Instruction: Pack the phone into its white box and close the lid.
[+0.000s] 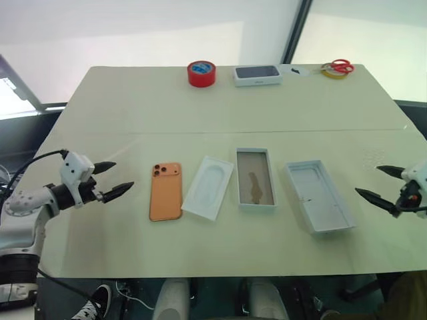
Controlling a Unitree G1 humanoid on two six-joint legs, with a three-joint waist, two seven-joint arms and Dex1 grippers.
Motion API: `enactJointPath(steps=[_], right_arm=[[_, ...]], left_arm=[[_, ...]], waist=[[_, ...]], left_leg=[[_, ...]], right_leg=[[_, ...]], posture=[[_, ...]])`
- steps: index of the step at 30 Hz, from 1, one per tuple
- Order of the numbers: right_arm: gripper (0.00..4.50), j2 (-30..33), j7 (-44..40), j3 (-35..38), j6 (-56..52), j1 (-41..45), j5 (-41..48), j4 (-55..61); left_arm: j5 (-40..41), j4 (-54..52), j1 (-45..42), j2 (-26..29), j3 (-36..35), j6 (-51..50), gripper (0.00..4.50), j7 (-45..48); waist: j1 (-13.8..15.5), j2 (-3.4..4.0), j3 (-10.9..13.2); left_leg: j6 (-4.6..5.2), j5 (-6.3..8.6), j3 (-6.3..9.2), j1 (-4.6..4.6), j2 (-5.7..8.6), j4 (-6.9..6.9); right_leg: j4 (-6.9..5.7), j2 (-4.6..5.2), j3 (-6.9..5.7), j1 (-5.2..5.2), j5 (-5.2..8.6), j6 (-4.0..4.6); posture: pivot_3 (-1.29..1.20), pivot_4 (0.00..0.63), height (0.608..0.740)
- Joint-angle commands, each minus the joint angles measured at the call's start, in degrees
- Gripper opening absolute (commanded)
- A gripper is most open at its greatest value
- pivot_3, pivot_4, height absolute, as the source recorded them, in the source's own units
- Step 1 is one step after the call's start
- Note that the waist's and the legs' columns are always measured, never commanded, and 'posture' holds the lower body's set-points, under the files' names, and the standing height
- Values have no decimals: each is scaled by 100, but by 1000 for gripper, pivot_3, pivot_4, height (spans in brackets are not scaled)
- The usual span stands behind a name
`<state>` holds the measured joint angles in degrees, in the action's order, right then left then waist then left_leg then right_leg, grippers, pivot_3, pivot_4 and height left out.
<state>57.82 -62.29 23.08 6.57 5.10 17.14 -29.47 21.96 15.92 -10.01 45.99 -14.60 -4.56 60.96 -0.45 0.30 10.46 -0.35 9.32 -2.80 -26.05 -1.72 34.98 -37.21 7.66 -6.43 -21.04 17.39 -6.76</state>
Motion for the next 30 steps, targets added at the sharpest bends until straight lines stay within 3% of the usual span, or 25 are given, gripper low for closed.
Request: enactJointPath(steps=[1,20,30], right_arm=[[4500,235,-82,221,85,-38,30,-48],[4500,90,-26,-80,-312,130,69,432],[4500,27,-40,-87,-565,220,265,955]], left_arm=[[-5,-128,61,86,-196,253,4482,15],[101,-860,346,18,-249,621,4482,177],[-113,-1288,196,1,105,-309,4482,-410]], waist=[[0,0,0],[3,1,0],[0,1,0]], left_leg=[[0,0,0,0,0,0],[0,2,-12,-1,-5,0],[1,2,-12,-1,-5,0]], right_leg=[[0,0,1,-1,0,0],[-1,-1,8,-8,-2,3],[-1,-2,8,-8,-2,3]], posture=[[0,150,740],[0,150,740],[0,150,740]])
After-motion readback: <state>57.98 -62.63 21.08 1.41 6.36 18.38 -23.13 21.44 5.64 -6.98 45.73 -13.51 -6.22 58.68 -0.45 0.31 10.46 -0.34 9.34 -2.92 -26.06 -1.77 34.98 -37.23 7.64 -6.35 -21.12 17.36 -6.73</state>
